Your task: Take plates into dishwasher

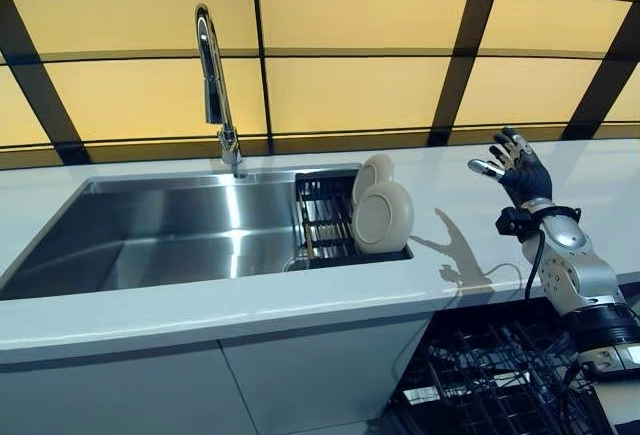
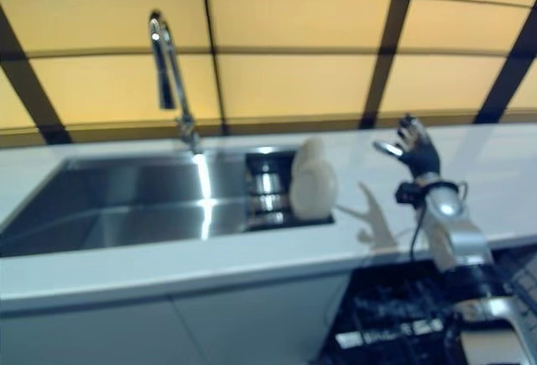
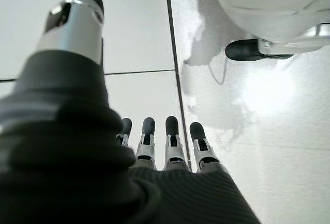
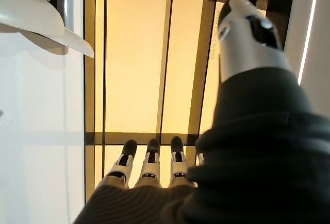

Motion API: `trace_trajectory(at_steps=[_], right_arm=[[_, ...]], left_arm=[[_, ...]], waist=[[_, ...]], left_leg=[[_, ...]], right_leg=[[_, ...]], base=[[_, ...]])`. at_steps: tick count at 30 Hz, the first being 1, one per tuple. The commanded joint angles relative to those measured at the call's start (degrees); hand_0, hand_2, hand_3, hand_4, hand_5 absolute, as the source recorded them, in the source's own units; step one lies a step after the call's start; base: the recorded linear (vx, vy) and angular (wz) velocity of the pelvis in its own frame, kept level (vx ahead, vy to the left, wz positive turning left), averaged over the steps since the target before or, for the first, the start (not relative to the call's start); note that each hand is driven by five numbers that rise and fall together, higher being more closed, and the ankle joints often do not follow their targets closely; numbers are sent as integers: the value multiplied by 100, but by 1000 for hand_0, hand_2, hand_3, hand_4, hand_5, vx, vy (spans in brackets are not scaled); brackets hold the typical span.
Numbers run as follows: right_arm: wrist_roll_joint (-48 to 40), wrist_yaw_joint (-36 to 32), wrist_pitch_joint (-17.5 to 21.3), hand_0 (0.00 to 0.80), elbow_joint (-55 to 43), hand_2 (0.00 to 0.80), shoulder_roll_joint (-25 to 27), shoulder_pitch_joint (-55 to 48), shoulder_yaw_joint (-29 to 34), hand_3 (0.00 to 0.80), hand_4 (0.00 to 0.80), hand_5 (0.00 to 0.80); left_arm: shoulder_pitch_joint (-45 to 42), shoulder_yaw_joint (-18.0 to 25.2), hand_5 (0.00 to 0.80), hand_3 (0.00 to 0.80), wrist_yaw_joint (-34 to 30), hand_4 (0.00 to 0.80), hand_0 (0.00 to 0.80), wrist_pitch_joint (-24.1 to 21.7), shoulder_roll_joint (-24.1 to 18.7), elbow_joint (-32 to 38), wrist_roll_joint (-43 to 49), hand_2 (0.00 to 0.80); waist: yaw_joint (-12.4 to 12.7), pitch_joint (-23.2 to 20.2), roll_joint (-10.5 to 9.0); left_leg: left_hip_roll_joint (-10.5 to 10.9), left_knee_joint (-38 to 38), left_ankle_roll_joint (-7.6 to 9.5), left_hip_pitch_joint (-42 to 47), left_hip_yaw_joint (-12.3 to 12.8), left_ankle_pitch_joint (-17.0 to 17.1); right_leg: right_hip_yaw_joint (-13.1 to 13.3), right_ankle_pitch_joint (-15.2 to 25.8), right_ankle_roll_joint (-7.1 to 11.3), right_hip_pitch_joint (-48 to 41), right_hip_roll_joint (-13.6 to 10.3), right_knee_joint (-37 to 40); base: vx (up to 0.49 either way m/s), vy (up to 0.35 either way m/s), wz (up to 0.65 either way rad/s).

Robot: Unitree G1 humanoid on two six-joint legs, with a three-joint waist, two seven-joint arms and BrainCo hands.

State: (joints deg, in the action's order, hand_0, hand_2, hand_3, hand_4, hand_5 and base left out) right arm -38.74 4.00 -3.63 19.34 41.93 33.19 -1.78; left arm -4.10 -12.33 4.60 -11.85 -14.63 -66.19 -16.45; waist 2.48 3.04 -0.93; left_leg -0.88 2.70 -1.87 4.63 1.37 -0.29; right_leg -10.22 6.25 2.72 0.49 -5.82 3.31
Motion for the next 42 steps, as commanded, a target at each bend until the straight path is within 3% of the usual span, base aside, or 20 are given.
trace_trajectory(at_steps=[1, 8, 18, 26, 37, 42], right_arm=[[72, -41, 326, 0, 87, 0, 74, 139, 358, 0, 0, 0], [42, -29, 380, 0, 267, 0, 9, 68, 399, 0, 0, 0], [78, -127, 171, 0, 205, 0, -195, -233, 451, 0, 0, 0], [328, -420, -239, 0, 326, 0, -262, -508, 249, 0, 0, 0], [239, -1487, -1261, 0, 884, 0, -108, -536, -212, 0, 0, 0], [163, -1695, -1474, 0, 1066, 0, -83, -382, -407, 0, 0, 0]], left_arm=[[475, -230, 0, 0, 9, 0, 0, -116, -226, -112, 116, 0], [589, -170, 0, 0, 38, 0, 0, -101, -349, -171, -43, 0], [476, 116, 0, 0, 115, 0, 0, -24, -400, -226, -64, 0], [453, 185, 0, 0, 114, 0, 0, -30, -376, -229, 82, 0], [536, 93, 0, 0, 91, 0, 0, 129, -468, -45, 187, 0], [590, 61, 0, 0, 85, 0, 0, 200, -511, 29, 240, 0]], waist=[[96, -47, -268], [85, -8, -264], [105, 14, -279], [149, 78, -336], [239, 202, -401], [295, 285, -421]], left_leg=[[99, -24, -58, -207, -62, 231], [126, 57, 41, -101, -5, 179], [143, 119, 95, 5, -5, 139], [129, 124, 101, 5, 3, 135], [114, 132, 73, -9, -26, 158], [102, 140, 64, -22, -44, 173]], right_leg=[[-34, -114, 179, -346, -110, -71], [-22, -134, 246, -317, -200, -203], [-27, -164, 257, -396, -219, -207], [-71, -171, 251, -437, -209, -172], [-163, -180, 236, -495, -185, -124], [-191, -159, 239, -500, -169, -96]], base=[[17, 41, 1], [3, 21, 1], [0, 0, 0], [0, 0, 0], [-3, -7, 2], [-28, -25, 4]])
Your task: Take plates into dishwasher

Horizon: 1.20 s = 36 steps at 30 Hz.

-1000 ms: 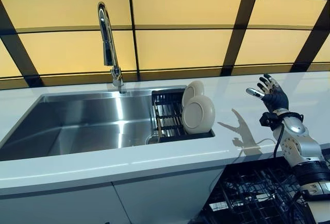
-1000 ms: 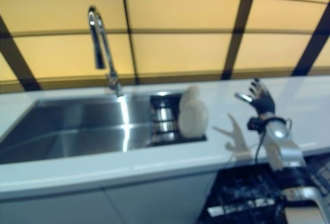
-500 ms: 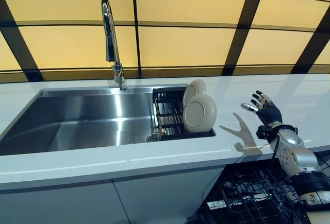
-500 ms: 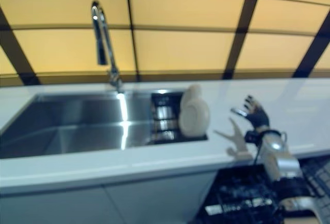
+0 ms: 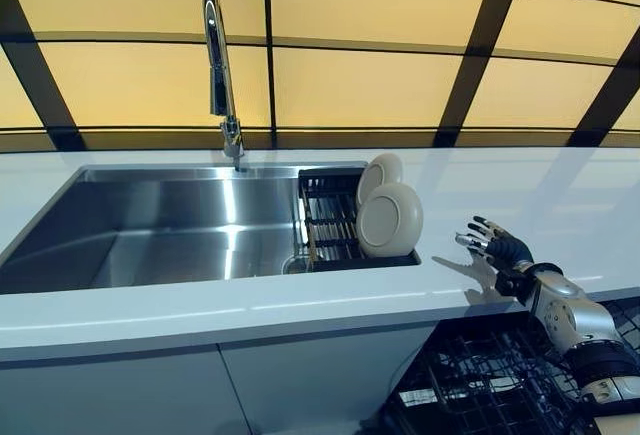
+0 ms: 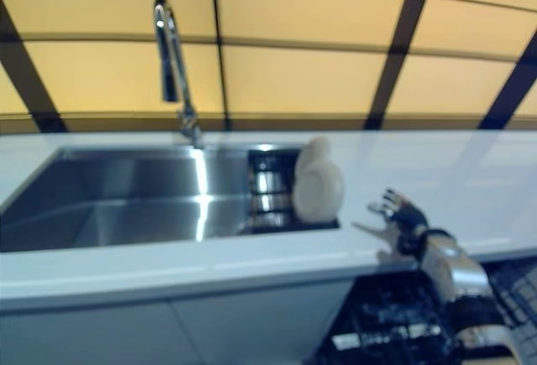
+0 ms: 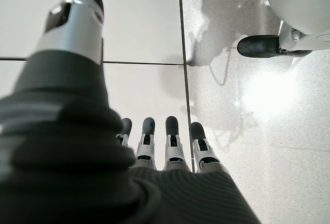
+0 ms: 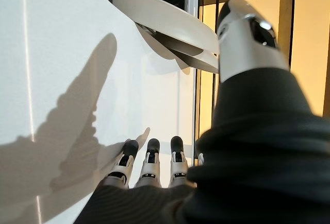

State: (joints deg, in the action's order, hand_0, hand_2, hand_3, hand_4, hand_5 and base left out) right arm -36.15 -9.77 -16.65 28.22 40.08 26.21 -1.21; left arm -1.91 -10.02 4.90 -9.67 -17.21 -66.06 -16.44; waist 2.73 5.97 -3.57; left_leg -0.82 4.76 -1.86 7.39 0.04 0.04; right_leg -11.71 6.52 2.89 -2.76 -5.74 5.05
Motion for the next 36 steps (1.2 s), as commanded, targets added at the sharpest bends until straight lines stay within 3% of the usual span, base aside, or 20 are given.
trace_trajectory(at_steps=[1, 16, 36], right_arm=[[-91, -330, -204, 0, 192, 0, 98, 341, -495, 0, 0, 0], [-485, -278, -447, 0, 285, 0, -207, 849, -849, 0, 0, 0], [-863, -32, -488, 0, 135, 0, -83, 1559, -895, 0, 0, 0]], left_arm=[[380, -176, 0, 0, 53, 0, 0, -5, -261, 23, 253, 0], [434, -420, 0, 0, 46, 0, 0, 66, -216, 201, 265, 0], [411, -585, 0, 0, 54, 0, 0, 84, -196, 282, 196, 0]], waist=[[276, 0, -163], [333, 124, -138], [375, 121, -121]], left_leg=[[93, -67, 60, -305, 93, 143], [15, -56, 15, -328, 125, 172], [-23, -57, -20, -347, 141, 203]], right_leg=[[-41, -184, 221, -175, -173, -262], [4, -155, 206, -200, -122, -163], [8, -149, 188, -217, -113, -122]], base=[[0, 0, 0], [0, 0, 0], [0, 0, 0]])
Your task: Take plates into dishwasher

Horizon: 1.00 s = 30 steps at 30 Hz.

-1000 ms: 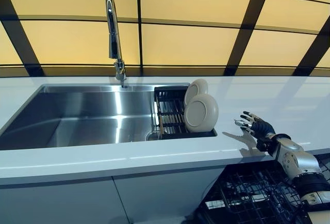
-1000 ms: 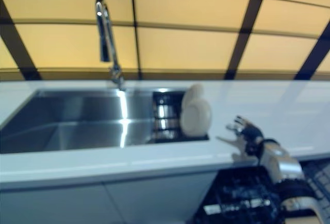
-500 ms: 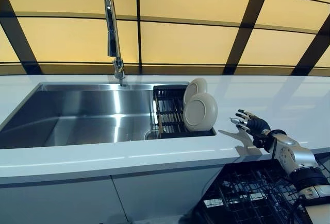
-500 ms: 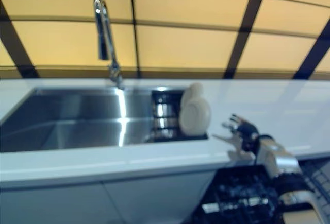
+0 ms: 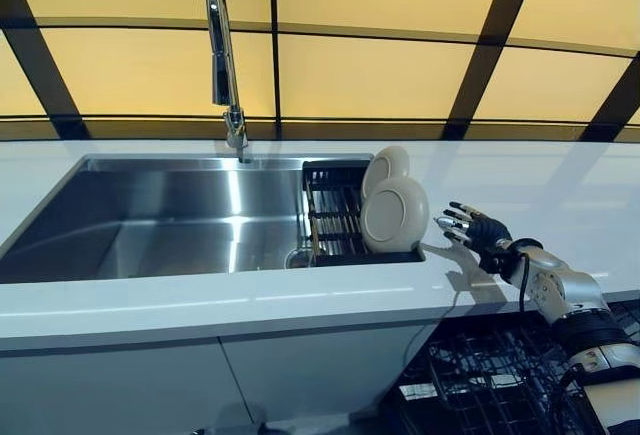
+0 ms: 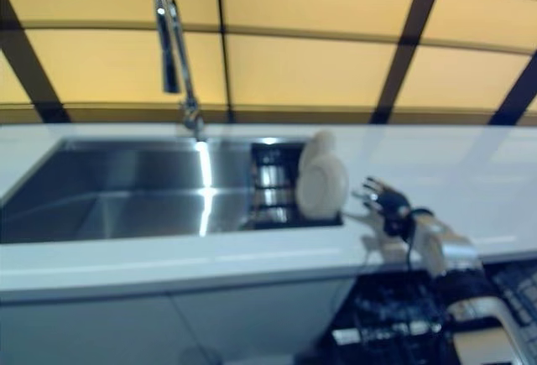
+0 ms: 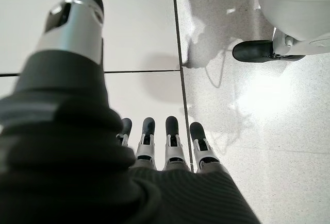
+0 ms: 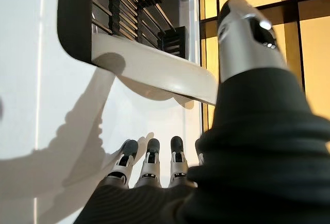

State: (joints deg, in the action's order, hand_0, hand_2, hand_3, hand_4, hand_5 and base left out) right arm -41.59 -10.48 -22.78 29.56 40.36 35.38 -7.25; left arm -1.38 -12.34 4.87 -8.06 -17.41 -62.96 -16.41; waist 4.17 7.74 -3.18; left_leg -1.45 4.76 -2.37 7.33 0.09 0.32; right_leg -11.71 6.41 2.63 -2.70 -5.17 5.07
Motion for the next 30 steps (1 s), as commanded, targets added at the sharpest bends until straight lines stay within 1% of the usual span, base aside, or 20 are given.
trace_trajectory(at_steps=[1, 4, 8, 12, 22, 30], right_arm=[[-308, 31, 120, 0, 9, 0, -106, 681, -288, 0, 0, 0], [-292, -6, 64, 0, 27, 0, -72, 764, -319, 0, 0, 0], [-269, -69, -130, 0, 52, 0, -25, 861, -412, 0, 0, 0], [-254, -95, -191, 0, 112, 0, -69, 929, -526, 0, 0, 0], [-273, -13, -193, 0, 53, 0, -219, 971, -689, 0, 0, 0], [-243, -22, -252, 0, 16, 0, -226, 997, -718, 0, 0, 0]], left_arm=[[370, -355, 0, 0, 59, 0, 0, -69, -174, -30, 190, 0], [380, -366, 0, 0, 50, 0, 0, -95, -170, -69, 201, 0], [384, -370, 0, 0, 66, 0, 0, -104, -152, -86, 211, 0], [383, -392, 0, 0, 79, 0, 0, -86, -148, -73, 202, 0], [387, -387, 0, 0, 97, 0, 0, -84, -135, -82, 200, 0], [413, -414, 0, 0, 113, 0, 0, -63, -121, -52, 193, 0]], waist=[[231, -57, -163], [238, -82, -177], [238, -114, -188], [255, -115, -183], [266, -76, -178], [264, -89, -181]], left_leg=[[37, -57, 30, -338, 143, 173], [34, -49, 24, -335, 146, 176], [33, -42, 20, -326, 154, 181], [38, -44, 19, -324, 143, 191], [35, -39, 19, -335, 135, 213], [36, -38, 20, -349, 151, 218]], right_leg=[[7, -139, 214, -226, -173, -123], [-4, -134, 220, -230, -175, -115], [-15, -133, 217, -235, -179, -109], [-14, -134, 207, -247, -180, -107], [-6, -131, 200, -245, -181, -112], [-9, -125, 204, -235, -189, -106]], base=[[0, 0, 0], [0, 0, 0], [0, 0, 0], [0, 0, 0], [0, 0, 0], [0, 0, 0]])
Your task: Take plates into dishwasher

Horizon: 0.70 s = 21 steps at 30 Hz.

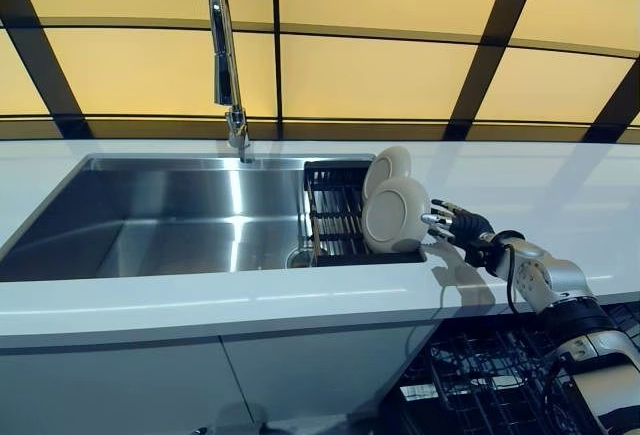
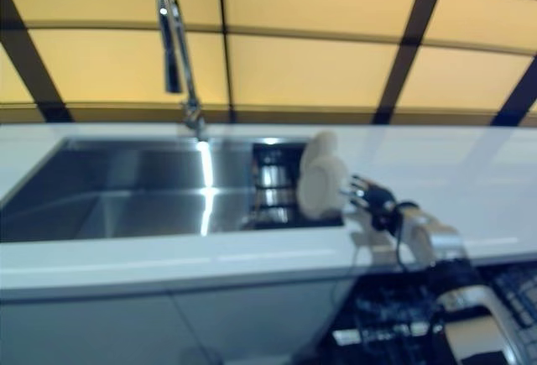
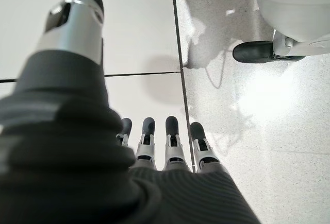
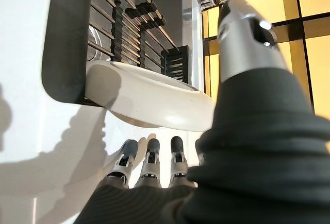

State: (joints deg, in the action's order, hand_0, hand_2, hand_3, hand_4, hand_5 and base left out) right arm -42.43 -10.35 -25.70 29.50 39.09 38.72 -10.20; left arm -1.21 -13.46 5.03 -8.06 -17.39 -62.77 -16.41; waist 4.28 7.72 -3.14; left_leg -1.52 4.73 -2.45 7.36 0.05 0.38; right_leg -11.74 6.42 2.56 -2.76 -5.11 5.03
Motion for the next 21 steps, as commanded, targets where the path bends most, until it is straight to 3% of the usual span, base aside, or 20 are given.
trace_trajectory(at_steps=[1, 13, 21], right_arm=[[-146, -44, 1, 0, 21, 0, -99, 678, -446, 0, 0, 0], [-124, 105, -396, 0, 130, 0, -188, 805, -663, 0, 0, 0], [-382, 568, -517, 0, 115, 0, -511, 980, -773, 0, 0, 0]], left_arm=[[406, -302, 0, 0, 98, 0, 0, -68, -118, -88, 190, 0], [470, -374, 0, 0, 105, 0, 0, -19, -113, -99, 219, 0], [545, -462, 0, 0, 135, 0, 0, 13, -68, -63, 193, 0]], waist=[[250, -91, -186], [265, -63, -201], [269, -19, -182]], left_leg=[[44, -33, 31, -351, 160, 211], [38, -40, 27, -348, 157, 225], [47, -41, 40, -361, 156, 229]], right_leg=[[-4, -127, 211, -228, -194, -101], [-1, -116, 204, -231, -195, -115], [41, -101, 199, -208, -193, -121]], base=[[0, 0, 0], [0, 0, 0], [-1, 4, 0]])
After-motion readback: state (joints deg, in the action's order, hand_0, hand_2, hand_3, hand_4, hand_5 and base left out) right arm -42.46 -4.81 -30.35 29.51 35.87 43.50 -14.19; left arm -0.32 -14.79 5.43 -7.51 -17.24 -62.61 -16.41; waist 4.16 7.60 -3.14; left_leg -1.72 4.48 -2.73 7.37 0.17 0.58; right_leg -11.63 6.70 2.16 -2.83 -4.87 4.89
